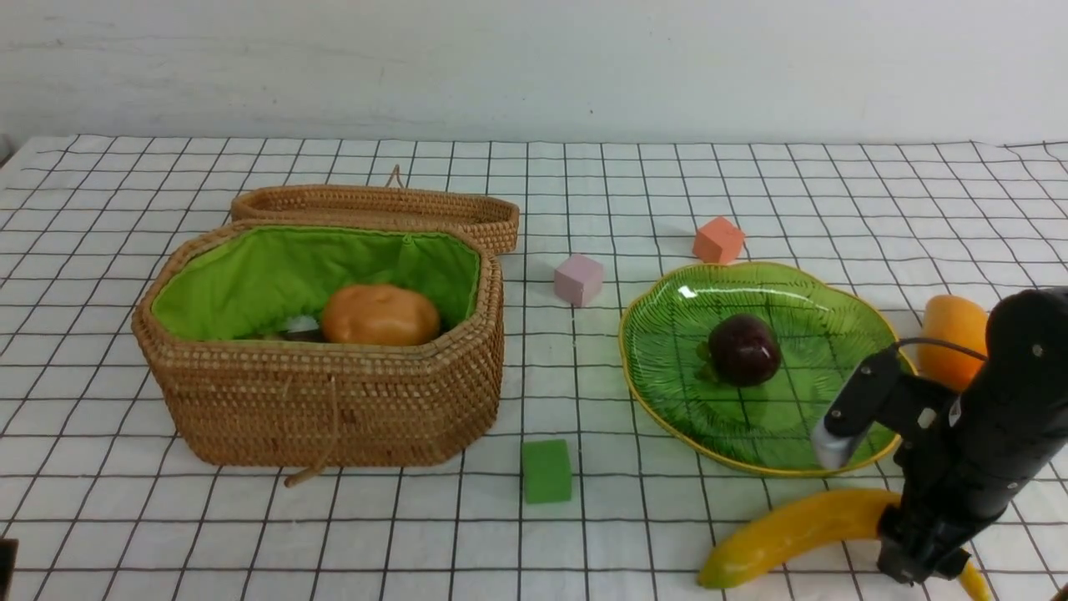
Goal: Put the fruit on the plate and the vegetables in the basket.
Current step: Use the right arm to grab a banana and put it into the right plate, then take a chayote with your right arm and place it on the basket on the left, then use the right arm to grab a mango and put it into the right plate
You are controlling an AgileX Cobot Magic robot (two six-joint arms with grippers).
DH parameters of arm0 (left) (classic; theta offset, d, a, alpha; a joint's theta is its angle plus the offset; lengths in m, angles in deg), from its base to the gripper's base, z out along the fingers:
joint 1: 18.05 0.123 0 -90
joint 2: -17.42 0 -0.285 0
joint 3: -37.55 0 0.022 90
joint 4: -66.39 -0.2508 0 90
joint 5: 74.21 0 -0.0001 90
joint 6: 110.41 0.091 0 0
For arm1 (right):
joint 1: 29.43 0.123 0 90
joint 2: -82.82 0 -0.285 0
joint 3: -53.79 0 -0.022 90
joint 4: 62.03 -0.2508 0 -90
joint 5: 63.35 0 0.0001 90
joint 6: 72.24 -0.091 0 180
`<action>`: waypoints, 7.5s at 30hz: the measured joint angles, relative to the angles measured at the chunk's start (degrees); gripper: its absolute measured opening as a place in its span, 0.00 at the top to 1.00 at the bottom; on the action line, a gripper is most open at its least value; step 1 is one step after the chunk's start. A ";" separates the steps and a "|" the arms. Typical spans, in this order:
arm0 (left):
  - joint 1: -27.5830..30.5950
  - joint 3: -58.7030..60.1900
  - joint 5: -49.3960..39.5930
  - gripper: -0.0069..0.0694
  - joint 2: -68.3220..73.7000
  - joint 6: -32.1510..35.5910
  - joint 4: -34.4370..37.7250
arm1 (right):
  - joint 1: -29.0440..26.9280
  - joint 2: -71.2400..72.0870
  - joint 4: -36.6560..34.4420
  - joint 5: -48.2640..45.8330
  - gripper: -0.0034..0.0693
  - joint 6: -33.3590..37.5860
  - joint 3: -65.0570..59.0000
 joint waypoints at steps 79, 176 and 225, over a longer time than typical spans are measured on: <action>0.00 0.00 6.08 0.92 0.00 1.74 0.46 | -14.25 -1.11 2.08 3.33 0.16 -69.75 8.98; 0.00 0.00 15.28 0.92 0.02 -0.42 1.58 | -18.15 -8.58 -11.58 -0.77 0.10 -51.63 27.45; 0.00 0.00 16.78 0.92 0.43 -0.20 2.94 | -12.83 -8.32 -12.25 -14.59 0.16 -39.82 39.28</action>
